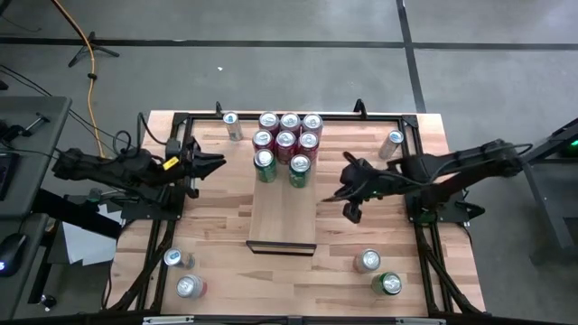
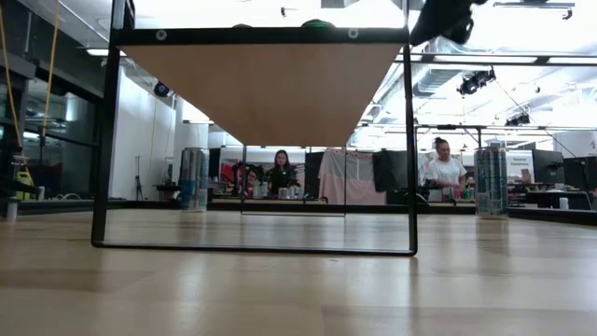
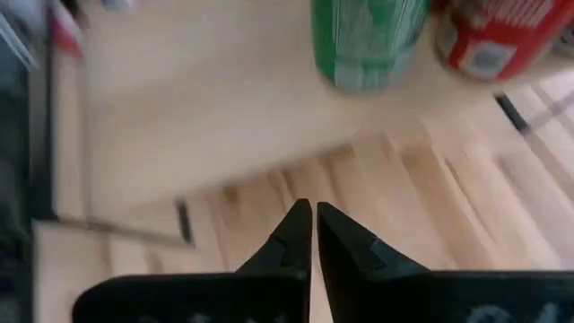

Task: Place canned beverage on shelf
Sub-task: Put the top left green soda can on the shelf

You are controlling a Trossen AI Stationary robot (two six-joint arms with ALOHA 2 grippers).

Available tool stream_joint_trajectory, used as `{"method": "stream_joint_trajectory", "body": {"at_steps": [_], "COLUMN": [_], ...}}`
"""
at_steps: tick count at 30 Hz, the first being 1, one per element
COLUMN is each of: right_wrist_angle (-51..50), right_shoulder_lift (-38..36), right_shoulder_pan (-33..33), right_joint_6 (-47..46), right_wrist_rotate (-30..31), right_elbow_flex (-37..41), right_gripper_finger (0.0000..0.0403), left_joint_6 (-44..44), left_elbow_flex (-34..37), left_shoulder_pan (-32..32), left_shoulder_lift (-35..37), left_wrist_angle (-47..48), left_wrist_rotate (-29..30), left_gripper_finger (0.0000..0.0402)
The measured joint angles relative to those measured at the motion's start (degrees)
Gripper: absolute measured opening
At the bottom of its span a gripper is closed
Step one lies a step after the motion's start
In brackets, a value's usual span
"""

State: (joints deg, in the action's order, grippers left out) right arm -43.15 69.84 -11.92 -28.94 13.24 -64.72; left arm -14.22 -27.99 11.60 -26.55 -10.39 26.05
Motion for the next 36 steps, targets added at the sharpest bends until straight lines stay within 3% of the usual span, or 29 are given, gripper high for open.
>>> {"method": "stream_joint_trajectory", "body": {"at_steps": [4, 6, 11, 20, 36], "right_wrist_angle": [17.6, 21.4, 25.4, 34.6, 41.4], "right_shoulder_lift": [-5.0, -5.3, -2.8, 3.4, 4.9], "right_shoulder_pan": [2.0, 3.1, 5.9, 9.7, 11.5], "right_joint_6": [-0.4, 2.2, 6.4, 11.4, 12.1], "right_wrist_rotate": [0.2, 0.8, 3.9, 2.5, -0.2], "right_elbow_flex": [8.8, 11.5, 14.7, 14.7, 14.7], "right_gripper_finger": [0.0002, 0.0001, 0.0, 0.0, 0.0], "left_joint_6": [3.4, 5.4, 9.8, 8.3, 3.9], "left_elbow_flex": [1.1, 1.1, 1.1, 1.1, 1.1], "left_shoulder_pan": [0.0, 0.0, 0.0, 0.0, -1.3], "left_shoulder_lift": [0.7, 0.7, -0.6, -2.7, -11.4], "left_wrist_angle": [1.4, 4.1, 12.4, 12.8, 16.8], "left_wrist_rotate": [0.1, 0.1, 0.4, 3.1, 4.5], "left_gripper_finger": [0.0003, 0.0003, 0.0001, 0.0001, 0.0]}}
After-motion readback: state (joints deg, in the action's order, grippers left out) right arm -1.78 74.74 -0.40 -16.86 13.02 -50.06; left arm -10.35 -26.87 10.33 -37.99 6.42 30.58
